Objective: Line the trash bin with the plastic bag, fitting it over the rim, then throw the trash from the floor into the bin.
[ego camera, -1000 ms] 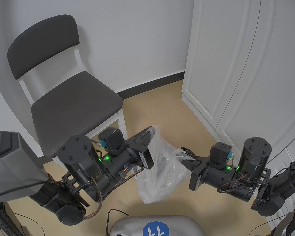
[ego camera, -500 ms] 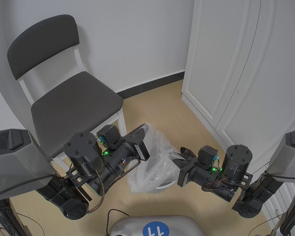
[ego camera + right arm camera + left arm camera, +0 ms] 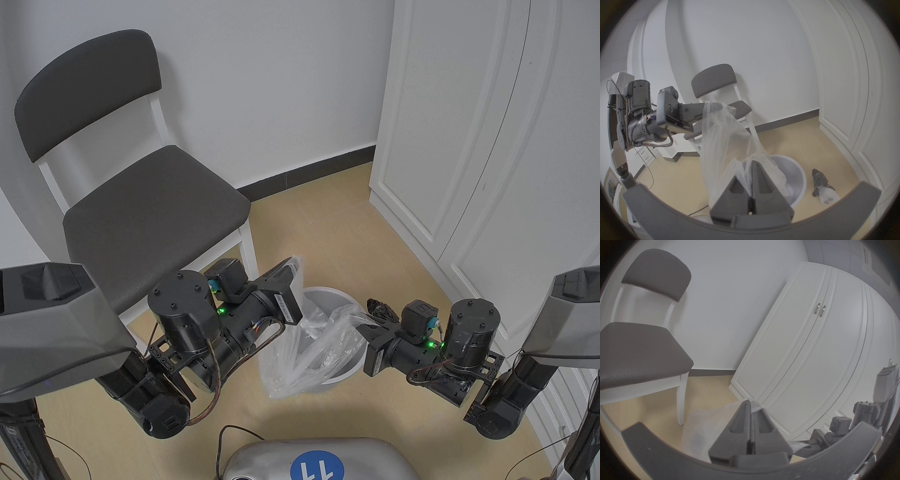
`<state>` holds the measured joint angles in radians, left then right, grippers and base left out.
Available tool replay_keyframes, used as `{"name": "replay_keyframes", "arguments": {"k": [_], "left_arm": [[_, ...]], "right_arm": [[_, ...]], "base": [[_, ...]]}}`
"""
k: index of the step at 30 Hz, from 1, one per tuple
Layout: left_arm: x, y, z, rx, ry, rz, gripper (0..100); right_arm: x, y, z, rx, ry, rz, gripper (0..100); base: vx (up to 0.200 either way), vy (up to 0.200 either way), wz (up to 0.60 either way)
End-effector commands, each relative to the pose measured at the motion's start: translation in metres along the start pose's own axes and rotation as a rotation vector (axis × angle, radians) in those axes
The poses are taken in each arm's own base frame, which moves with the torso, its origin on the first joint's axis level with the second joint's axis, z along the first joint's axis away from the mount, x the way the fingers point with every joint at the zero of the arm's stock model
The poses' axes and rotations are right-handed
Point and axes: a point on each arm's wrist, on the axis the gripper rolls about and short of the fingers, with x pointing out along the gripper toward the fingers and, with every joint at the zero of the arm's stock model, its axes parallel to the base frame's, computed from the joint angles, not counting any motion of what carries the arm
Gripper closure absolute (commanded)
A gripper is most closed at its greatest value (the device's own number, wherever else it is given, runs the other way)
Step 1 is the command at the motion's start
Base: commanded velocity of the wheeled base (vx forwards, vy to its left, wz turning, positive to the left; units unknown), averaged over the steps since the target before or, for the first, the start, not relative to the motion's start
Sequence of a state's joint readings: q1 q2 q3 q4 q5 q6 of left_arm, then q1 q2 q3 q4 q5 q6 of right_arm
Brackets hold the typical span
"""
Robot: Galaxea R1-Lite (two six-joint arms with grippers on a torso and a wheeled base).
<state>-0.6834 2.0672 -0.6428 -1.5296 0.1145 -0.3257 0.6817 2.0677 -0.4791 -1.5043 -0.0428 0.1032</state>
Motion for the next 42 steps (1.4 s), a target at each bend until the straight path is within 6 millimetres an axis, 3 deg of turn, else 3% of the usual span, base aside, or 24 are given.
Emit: {"name": "replay_keyframes", "arguments": {"k": [1,7,21,27,33,40,42], "left_arm": [[0.006,0.008,-0.01,-0.008,0.02,0.02,100],[0.01,0.01,-0.013,-0.032,0.02,0.022,100],[0.019,0.017,-0.029,-0.077,0.047,0.036,100],[0.022,0.02,-0.033,-0.077,0.054,0.044,100],[0.034,0.037,-0.041,-0.117,0.043,0.08,100],[0.053,0.073,-0.066,-0.129,0.054,0.159,100],[0.058,0.088,-0.071,-0.127,0.054,0.193,100]], "right_arm": [[0.002,-0.007,-0.005,-0.002,0.015,-0.024,100],[0.0,-0.018,-0.005,-0.027,0.023,-0.055,100],[-0.019,-0.021,0.0,-0.118,0.045,-0.067,100],[-0.017,-0.024,-0.002,-0.12,0.06,-0.075,100],[0.0,-0.037,-0.016,-0.107,0.082,-0.106,100],[0.017,-0.047,-0.027,-0.065,0.059,-0.124,100],[0.031,-0.05,-0.041,-0.026,0.046,-0.135,100]], "base": [[0.0,0.0,0.0],[0.0,0.0,0.0],[0.0,0.0,0.0],[0.0,0.0,0.0],[0.0,0.0,0.0],[0.0,0.0,0.0],[0.0,0.0,0.0]]}}
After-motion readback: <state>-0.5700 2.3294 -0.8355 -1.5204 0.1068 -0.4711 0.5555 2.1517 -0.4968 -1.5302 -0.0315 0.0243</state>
